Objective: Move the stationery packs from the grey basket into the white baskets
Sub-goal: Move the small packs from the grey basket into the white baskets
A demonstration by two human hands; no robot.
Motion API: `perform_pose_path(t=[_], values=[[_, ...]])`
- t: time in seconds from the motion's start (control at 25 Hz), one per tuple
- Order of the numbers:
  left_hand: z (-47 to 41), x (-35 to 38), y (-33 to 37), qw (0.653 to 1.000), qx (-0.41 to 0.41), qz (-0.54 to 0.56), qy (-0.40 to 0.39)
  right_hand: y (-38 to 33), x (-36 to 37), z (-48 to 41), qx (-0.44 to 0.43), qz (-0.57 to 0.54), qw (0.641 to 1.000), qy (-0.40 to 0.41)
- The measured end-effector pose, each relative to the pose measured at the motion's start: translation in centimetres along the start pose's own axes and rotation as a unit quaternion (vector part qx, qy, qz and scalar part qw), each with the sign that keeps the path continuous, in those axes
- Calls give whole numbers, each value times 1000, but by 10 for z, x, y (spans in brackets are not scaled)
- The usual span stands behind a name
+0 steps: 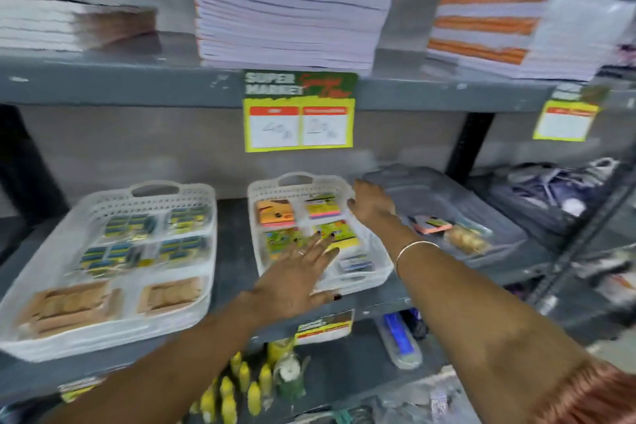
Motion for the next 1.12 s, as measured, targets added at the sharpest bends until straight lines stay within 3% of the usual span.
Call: perform_pose_path(t=[0.24,0.4,0.8,0.96,1.12], values=[[-88,-2,69,998,43,-26,-21,139,0,-15,57,51,996,-39],[-138,9,85,998,20,-35,-51,195,15,-41,55,91,990,-93],[-157,15,90,998,-6,-49,-44,206,62,-82,-42,207,950,-230],[-156,14,90,998,-8,-42,-47,200,61,-85,-55,240,945,-216],[-156,14,89,998,-13,-46,-52,199,48,-85,-15,271,939,-212]])
Point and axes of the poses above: each hand's wrist, its own z-axis away from the middle knuckle, its own x-axis out of the palm, y = z × x, the point moved 9 cm from there along -z, towards the middle knuckle, and after that the axes turned 11 degrees about -y, right-handed, at the moved point
